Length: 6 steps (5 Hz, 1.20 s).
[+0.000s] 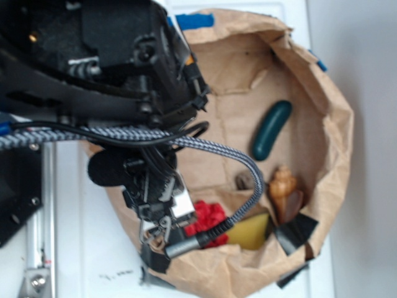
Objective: Grab the plastic pickle.
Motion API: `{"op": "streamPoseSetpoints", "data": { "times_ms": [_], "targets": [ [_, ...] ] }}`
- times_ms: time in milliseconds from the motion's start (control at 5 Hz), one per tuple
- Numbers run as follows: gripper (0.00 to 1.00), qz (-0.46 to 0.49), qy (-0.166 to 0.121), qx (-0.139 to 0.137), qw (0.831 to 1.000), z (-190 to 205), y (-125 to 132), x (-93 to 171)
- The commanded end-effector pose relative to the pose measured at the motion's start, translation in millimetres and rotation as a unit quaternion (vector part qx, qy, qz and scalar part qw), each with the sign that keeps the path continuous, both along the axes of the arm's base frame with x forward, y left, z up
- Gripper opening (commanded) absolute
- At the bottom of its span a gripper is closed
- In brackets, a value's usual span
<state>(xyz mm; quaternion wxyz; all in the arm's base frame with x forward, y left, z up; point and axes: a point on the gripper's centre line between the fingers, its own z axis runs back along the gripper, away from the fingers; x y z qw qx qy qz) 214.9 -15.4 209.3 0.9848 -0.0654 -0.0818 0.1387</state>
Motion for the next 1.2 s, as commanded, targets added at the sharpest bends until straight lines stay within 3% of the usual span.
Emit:
{"op": "streamPoseSetpoints", "data": {
  "times_ms": [0, 400, 600, 1000],
  "targets": [
    [1.00, 0.048, -0.061, -0.021, 0.997, 14, -3, 42],
    [1.00, 0.138, -0.068, -0.026, 0.988, 1, -5, 79],
    [1.00, 0.173, -0.069, -0.003, 0.982, -13, 10, 64],
    [1.00, 0.204, -0.071, 0.055, 0.975, -54, 39, 67]
  ]
}}
